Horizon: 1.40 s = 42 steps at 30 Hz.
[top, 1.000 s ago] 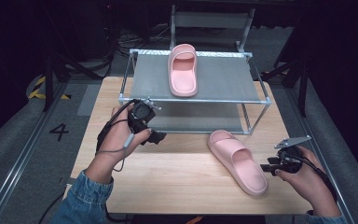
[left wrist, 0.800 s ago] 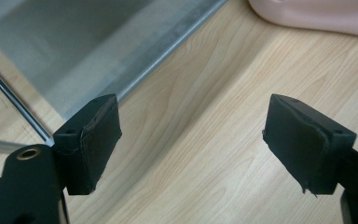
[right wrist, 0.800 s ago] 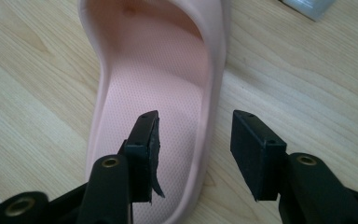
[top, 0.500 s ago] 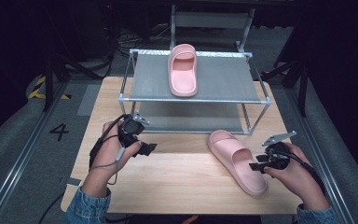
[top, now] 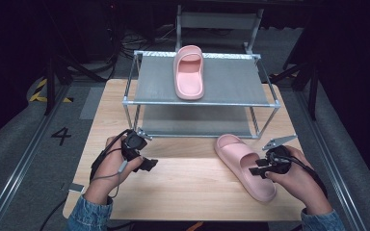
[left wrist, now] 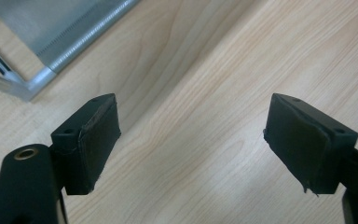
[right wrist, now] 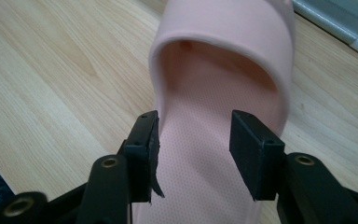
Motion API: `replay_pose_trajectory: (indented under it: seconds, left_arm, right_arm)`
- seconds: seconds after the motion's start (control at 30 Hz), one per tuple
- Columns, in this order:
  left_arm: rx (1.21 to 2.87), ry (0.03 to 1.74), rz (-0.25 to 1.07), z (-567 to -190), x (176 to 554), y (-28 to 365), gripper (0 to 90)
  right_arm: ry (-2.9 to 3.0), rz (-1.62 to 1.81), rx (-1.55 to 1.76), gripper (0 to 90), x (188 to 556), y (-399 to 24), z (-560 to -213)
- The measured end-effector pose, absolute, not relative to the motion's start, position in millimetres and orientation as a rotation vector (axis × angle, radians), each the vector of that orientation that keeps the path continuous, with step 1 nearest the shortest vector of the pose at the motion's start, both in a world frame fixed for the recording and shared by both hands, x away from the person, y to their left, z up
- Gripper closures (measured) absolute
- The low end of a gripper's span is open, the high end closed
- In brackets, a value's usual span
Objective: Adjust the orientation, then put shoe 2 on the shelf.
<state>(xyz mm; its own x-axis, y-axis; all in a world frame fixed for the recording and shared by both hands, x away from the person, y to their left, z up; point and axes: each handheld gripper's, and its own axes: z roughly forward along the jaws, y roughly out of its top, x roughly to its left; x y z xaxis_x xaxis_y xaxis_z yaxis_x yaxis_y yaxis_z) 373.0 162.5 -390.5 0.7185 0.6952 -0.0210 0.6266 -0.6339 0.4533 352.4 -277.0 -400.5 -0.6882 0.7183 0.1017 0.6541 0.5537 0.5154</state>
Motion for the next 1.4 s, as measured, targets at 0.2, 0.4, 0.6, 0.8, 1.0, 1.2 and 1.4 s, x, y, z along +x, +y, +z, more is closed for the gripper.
replay_pose_trajectory:
  seconds: [0.2, 0.4, 0.6, 0.8, 1.0, 1.2, 1.4]
  left_arm:
    - [2.531, 1.040, 0.203, -402, 374, 163, 19.0]
    - [2.550, 1.059, 0.197, -411, 376, 167, 19.0]
    - [2.549, 1.109, 0.202, -419, 380, 173, 18.8]
    - [2.559, 1.126, 0.181, -427, 384, 178, 18.6]
    - [2.552, 1.146, 0.168, -430, 385, 182, 18.7]
    - [2.544, 1.160, 0.162, -432, 386, 185, 18.7]
    - [2.540, 1.157, 0.153, -432, 387, 191, 18.8]
  right_arm:
    - [2.649, 0.857, 1.146, 57.5, 355, -263, -407]
    - [2.662, 0.866, 1.134, 61.5, 357, -253, -415]
    - [2.666, 0.869, 1.121, 69.5, 359, -243, -422]
    - [2.642, 0.857, 1.117, 77.5, 359, -239, -423]
    - [2.627, 0.829, 1.141, 84.4, 359, -235, -423]
    - [2.584, 0.815, 1.136, 86.1, 357, -236, -417]
    - [2.601, 0.849, 1.134, 86.1, 352, -236, -409]
